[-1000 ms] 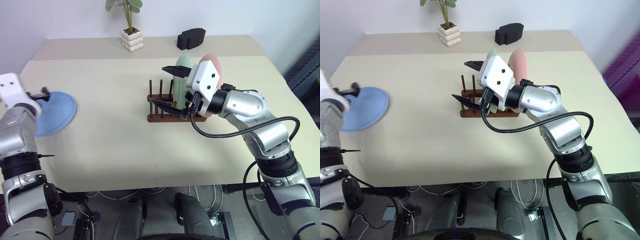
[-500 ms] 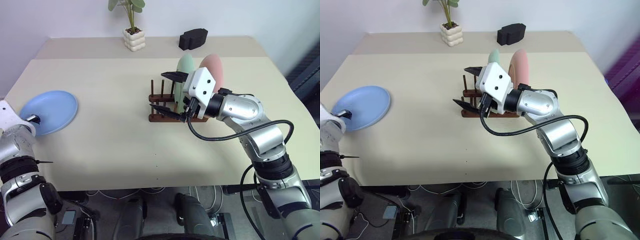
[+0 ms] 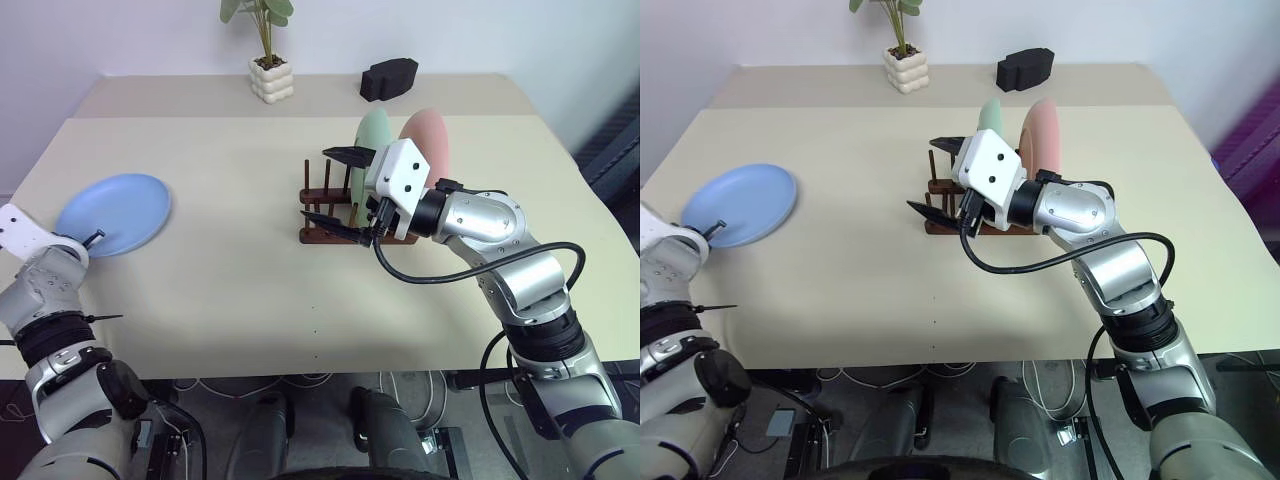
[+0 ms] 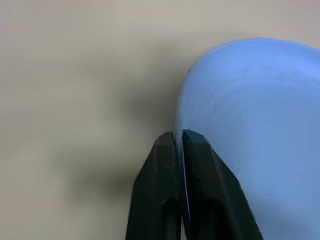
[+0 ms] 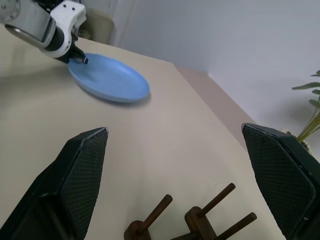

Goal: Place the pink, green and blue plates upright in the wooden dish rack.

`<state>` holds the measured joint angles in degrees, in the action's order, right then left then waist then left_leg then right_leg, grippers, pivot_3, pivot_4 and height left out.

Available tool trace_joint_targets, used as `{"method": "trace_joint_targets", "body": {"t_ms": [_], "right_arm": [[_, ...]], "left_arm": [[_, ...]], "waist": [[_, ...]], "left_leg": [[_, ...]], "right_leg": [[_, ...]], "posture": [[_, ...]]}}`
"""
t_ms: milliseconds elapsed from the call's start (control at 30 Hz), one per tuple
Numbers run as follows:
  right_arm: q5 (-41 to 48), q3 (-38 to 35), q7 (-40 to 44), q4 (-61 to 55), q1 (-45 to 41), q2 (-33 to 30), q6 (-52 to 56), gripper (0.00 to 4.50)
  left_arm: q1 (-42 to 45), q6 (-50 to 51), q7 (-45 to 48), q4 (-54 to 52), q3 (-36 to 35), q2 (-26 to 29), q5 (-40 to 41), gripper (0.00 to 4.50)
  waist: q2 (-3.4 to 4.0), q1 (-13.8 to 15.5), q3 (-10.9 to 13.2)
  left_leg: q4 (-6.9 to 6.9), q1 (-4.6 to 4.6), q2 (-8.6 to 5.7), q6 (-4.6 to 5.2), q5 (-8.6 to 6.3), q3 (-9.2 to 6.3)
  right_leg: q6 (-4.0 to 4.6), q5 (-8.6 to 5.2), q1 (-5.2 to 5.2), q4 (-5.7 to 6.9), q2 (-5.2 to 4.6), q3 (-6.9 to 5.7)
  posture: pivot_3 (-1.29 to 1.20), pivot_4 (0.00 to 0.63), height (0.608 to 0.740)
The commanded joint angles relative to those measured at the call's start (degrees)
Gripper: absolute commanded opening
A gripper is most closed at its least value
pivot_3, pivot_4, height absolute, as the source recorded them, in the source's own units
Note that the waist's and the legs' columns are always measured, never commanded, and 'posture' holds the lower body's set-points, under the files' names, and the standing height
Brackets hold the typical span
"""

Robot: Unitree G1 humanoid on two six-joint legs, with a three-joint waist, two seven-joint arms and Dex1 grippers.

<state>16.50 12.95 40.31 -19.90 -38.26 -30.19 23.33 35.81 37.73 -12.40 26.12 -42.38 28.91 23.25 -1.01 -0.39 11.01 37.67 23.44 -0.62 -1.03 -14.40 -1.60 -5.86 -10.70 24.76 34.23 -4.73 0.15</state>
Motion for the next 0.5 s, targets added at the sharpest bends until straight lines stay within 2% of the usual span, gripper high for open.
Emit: {"method": "trace_joint_targets", "body": {"t_ms": [33, 167, 267, 500], "right_arm": [[-0.9, -1.6, 0.0, -1.4, -0.2, 0.1, -0.8, 4.39], [-2.8, -0.9, 0.0, -1.0, -0.5, 0.0, -1.5, 4.39], [-7.1, 1.4, -0.6, 0.0, -1.5, 0.2, -3.2, 4.39], [-19.1, 5.3, -4.8, 3.2, -4.9, 2.4, -10.5, 4.39]], "left_arm": [[2.7, -5.7, 5.3, -6.1, 1.9, -2.6, 3.5, 0.05], [4.8, -8.0, 9.1, -12.2, 6.3, -4.9, 4.4, 0.05], [6.9, -12.0, 13.5, -19.2, 15.0, -6.6, 2.0, 0.05], [10.4, -13.4, 18.1, -27.6, 24.7, -8.5, 0.7, 0.05]], "waist": [[-0.01, 0.2, 0.0], [-0.24, 0.6, 0.1], [-0.25, 0.6, 0.1], [-0.24, 0.0, 0.1]], "left_leg": [[0.00, 0.00, 0.00, -0.02, 0.01, -0.02], [0.01, 0.02, -0.03, -0.07, 0.04, -0.01], [-0.03, 0.02, -0.04, -0.08, 0.05, 0.01], [-0.09, 0.01, -0.06, -0.10, 0.07, 0.02]], "right_leg": [[0.00, 0.00, -0.01, 0.00, 0.00, -0.02], [0.04, 0.02, -0.03, -0.05, 0.01, -0.03], [0.04, 0.02, -0.02, -0.08, 0.02, -0.02], [0.04, 0.02, 0.00, -0.07, 0.06, 0.00]], "posture": [[0.00, 0.150, 0.736], [0.00, 0.150, 0.736], [0.00, 0.150, 0.736], [0.00, 0.150, 0.736]]}}
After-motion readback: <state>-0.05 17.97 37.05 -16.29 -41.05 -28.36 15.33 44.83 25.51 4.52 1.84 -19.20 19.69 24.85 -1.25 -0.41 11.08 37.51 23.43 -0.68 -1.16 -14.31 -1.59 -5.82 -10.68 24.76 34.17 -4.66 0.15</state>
